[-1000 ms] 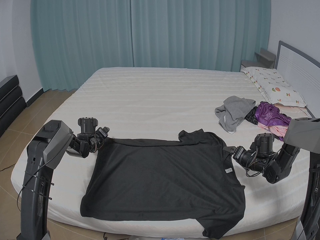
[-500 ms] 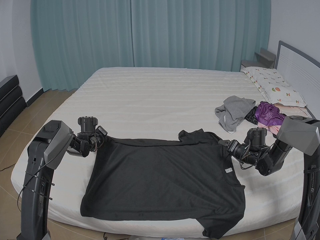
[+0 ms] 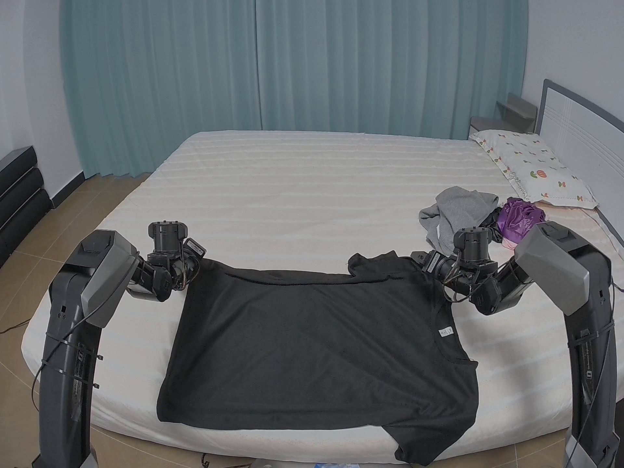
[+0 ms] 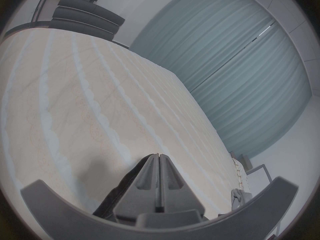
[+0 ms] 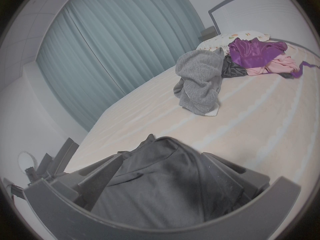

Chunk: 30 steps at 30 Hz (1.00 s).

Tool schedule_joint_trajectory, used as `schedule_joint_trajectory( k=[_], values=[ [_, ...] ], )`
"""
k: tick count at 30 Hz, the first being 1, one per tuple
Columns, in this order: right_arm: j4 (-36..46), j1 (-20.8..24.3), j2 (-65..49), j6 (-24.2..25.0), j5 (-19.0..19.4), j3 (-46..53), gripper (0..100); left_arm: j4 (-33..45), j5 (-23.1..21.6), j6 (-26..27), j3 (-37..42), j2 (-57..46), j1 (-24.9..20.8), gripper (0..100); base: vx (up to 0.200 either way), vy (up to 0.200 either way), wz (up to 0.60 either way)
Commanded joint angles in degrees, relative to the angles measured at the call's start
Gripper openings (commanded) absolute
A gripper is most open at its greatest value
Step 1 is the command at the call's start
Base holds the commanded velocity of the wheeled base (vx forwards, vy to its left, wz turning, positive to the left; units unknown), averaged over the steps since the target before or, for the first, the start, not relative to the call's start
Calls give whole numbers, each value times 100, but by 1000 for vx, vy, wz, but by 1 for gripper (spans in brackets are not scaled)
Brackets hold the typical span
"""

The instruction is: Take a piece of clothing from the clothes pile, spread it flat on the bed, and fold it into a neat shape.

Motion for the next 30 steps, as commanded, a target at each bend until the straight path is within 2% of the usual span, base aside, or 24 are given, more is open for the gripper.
schedule_joint_trajectory(
  k=[1, 12, 13, 24, 30],
  values=[
    [339, -111, 886, -311, -237, -1040, 100, 14, 4, -160, 15, -84, 52, 0, 0, 0, 0],
    [339, -147, 1475, -434, -281, -1884, 100, 14, 4, -160, 15, -57, 78, 0, 0, 0, 0],
    [339, -138, 1501, -434, -281, -1945, 0, 14, 4, -160, 15, -40, 78, 0, 0, 0, 0],
    [259, -217, 1448, -408, -290, -1989, 0, -3, 4, -152, -55, -5, 87, 0, 0, 0, 0],
    [-145, -393, 1387, -390, -316, -1928, 0, -30, 13, -143, -73, -5, 87, 0, 0, 0, 0]
  ],
)
